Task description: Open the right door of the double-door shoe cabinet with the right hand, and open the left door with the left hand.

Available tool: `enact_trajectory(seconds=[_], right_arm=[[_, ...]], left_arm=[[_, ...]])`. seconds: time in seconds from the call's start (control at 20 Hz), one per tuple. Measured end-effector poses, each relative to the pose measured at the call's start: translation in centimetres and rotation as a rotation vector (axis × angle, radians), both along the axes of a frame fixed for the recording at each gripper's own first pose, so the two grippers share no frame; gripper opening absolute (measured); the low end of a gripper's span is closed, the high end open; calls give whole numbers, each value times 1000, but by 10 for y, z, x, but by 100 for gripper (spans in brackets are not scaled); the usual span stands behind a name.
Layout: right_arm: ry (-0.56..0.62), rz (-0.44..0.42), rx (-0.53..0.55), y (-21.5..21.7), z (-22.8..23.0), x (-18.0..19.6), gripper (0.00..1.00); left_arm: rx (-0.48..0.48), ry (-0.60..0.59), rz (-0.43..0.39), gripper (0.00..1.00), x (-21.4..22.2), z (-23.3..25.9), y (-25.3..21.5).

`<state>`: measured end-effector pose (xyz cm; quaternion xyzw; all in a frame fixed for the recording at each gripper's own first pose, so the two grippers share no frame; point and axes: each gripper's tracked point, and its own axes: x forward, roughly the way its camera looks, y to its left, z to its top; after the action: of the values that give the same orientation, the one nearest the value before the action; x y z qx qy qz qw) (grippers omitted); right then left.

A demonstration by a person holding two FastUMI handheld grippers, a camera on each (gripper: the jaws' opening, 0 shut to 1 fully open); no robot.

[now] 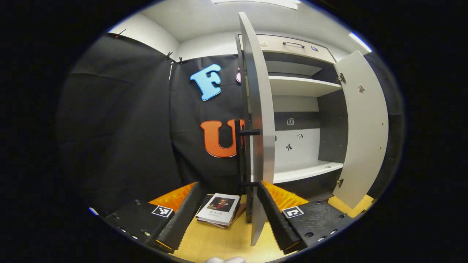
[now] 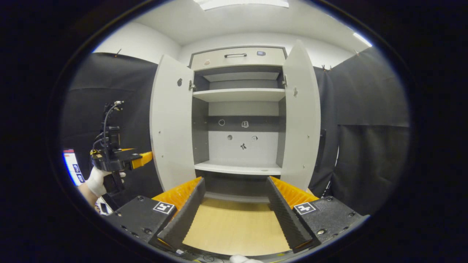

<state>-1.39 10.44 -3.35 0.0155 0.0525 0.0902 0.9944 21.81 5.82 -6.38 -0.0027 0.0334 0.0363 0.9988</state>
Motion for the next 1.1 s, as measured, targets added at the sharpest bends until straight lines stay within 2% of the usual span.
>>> enact_trajectory(seconds=[0.05,0.2,0.4,0.75,1.1], right_arm=[[2,2,1,0,-1,-1,100],[11,4,4,0,-6,-2,100],[9,11,7,1,-4,-4,100],[-19,-26,5,-10,9,-10,100],[-56,-139,-3,-52,29,-14,100]], left_arm=[[-5,1,18,98,-7,-2,2],[-17,17,56,97,-23,-12,7],[11,30,61,98,-41,-14,1],[6,9,6,97,-64,6,-29],[-10,-34,-60,96,-96,43,-73]])
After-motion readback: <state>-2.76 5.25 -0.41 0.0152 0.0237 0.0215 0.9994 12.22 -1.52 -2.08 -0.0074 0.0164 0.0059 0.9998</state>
